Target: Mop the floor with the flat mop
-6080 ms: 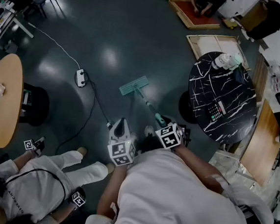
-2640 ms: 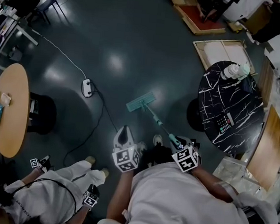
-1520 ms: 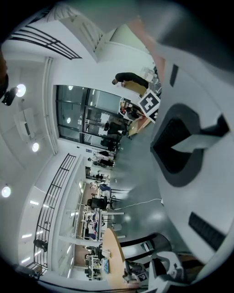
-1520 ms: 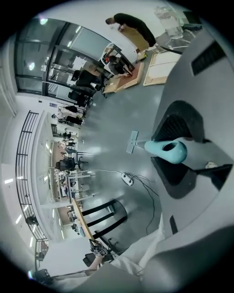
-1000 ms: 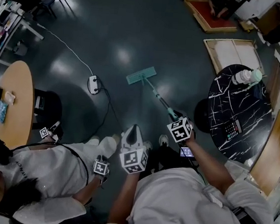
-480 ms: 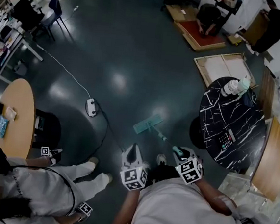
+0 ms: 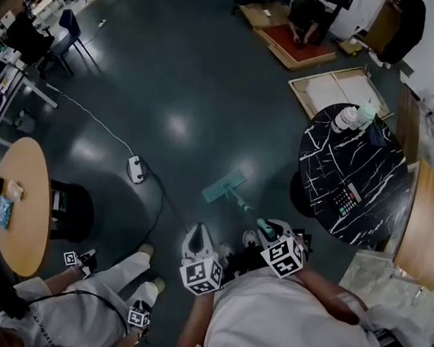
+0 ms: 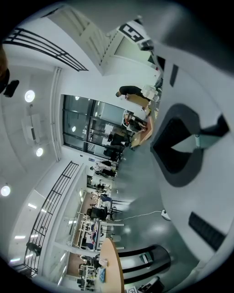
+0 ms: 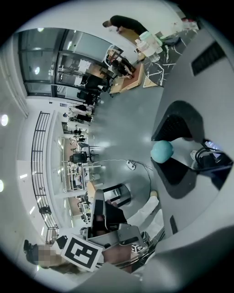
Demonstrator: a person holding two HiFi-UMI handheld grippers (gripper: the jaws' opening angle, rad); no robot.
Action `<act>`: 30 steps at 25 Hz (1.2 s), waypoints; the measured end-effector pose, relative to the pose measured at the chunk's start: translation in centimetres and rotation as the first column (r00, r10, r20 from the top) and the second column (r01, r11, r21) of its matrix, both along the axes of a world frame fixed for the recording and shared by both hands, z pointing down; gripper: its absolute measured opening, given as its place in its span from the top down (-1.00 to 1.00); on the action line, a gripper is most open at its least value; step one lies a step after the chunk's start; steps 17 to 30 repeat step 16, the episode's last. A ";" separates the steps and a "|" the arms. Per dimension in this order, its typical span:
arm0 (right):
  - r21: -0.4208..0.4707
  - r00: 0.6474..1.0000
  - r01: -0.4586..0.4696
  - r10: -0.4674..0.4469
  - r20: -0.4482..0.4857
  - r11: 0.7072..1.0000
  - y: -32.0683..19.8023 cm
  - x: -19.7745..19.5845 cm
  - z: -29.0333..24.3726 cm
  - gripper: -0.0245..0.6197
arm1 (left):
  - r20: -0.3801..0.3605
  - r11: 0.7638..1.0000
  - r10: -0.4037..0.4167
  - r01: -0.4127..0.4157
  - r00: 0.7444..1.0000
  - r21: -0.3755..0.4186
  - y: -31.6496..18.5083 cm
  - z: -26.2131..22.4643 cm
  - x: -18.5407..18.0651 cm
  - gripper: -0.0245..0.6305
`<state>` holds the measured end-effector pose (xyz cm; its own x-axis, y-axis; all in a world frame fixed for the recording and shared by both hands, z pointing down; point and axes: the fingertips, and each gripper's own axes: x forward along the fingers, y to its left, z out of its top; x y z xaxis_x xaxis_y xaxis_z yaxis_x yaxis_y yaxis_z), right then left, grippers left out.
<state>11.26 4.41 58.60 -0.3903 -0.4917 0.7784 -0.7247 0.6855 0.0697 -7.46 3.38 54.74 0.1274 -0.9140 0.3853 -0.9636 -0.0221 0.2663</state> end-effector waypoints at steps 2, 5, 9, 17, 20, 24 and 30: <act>0.000 1.000 0.008 -0.008 0.004 1.000 0.2 -0.1 0.1 0.57 | -0.003 1.000 -0.008 0.008 1.000 -0.003 0.2 0.0 0.1 0.91; 0.006 1.000 0.018 -0.018 0.007 1.000 0.4 -0.3 0.2 0.57 | -0.002 1.000 -0.010 0.010 1.000 -0.003 0.2 0.1 0.3 0.91; 0.011 1.000 0.006 -0.006 0.012 1.000 0.0 0.0 0.1 0.57 | 0.003 1.000 -0.009 0.009 1.000 -0.002 0.3 -0.1 0.6 0.91; 0.018 1.000 -0.004 0.003 0.016 1.000 -0.6 -0.2 -0.4 0.57 | -0.002 1.000 -0.012 0.012 1.000 -0.002 0.3 -0.3 0.5 0.91; 0.018 1.000 -0.004 0.003 0.016 1.000 -0.6 -0.2 -0.4 0.57 | -0.002 1.000 -0.012 0.012 1.000 -0.002 0.3 -0.3 0.5 0.91; 0.018 1.000 -0.004 0.003 0.016 1.000 -0.6 -0.2 -0.4 0.57 | -0.002 1.000 -0.012 0.012 1.000 -0.002 0.3 -0.3 0.5 0.91; 0.018 1.000 -0.004 0.003 0.016 1.000 -0.6 -0.2 -0.4 0.57 | -0.002 1.000 -0.012 0.012 1.000 -0.002 0.3 -0.3 0.5 0.91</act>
